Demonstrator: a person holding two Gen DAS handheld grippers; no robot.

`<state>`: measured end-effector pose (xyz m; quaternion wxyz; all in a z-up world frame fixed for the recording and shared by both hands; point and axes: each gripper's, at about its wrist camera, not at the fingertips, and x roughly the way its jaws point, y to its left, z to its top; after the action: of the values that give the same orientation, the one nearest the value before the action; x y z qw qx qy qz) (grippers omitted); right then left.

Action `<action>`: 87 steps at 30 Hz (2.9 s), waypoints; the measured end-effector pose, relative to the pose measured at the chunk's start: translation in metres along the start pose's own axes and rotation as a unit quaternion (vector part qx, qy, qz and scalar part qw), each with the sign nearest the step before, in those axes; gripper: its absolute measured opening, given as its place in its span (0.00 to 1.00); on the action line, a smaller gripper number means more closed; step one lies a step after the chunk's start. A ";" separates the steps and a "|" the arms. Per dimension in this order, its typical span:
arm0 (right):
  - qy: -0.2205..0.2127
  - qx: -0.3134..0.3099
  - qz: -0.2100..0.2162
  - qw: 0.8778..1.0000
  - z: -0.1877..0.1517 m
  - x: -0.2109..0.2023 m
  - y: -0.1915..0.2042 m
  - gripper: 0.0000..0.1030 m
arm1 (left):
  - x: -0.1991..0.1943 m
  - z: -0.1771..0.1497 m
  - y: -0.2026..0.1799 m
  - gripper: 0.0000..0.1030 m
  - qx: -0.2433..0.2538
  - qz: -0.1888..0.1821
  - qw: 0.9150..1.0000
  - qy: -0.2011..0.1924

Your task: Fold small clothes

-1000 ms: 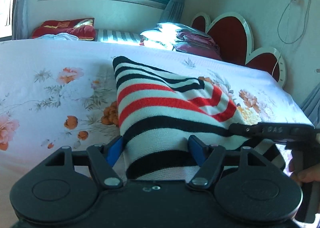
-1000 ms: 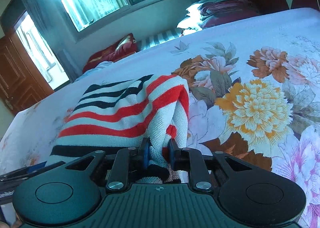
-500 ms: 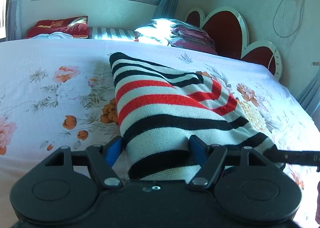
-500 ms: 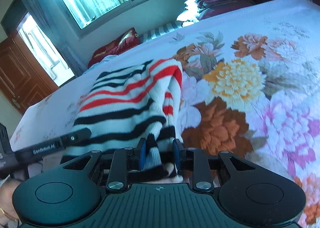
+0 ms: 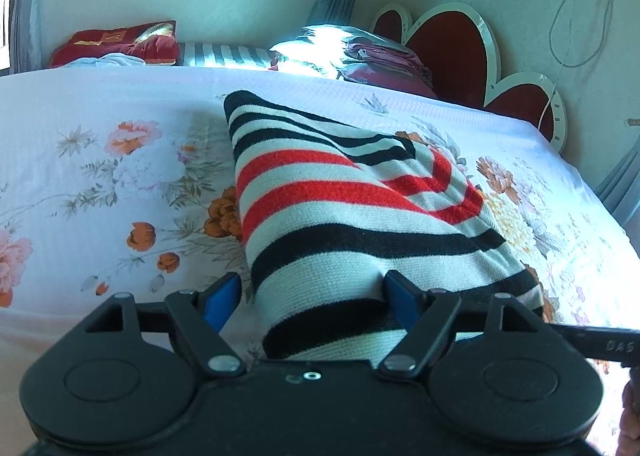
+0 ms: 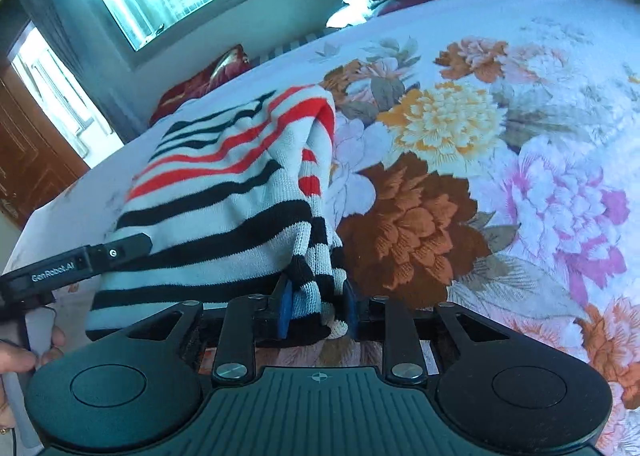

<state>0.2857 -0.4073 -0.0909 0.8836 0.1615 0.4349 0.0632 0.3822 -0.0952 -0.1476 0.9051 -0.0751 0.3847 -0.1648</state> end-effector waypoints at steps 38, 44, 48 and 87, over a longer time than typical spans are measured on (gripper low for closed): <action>-0.020 -0.021 0.016 0.999 0.080 0.067 0.007 0.14 | 0.024 0.028 0.014 0.62 -0.059 -0.002 0.998 -0.008; -0.032 0.016 0.048 0.998 0.110 0.064 0.000 0.40 | 0.020 0.049 0.019 0.69 -0.090 0.008 0.996 -0.025; -0.015 0.036 0.059 0.997 0.128 0.087 -0.002 0.40 | 0.038 0.063 0.022 0.67 -0.096 0.020 0.995 -0.021; -0.028 -0.064 -0.047 0.996 0.139 0.144 0.006 0.24 | 0.079 0.074 0.031 0.77 -0.087 0.078 0.993 0.007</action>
<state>0.4838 -0.3975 -0.1176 0.9057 0.0861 0.4126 0.0449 0.4945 -0.0933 -0.1581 0.9027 -0.1222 0.4081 -0.0604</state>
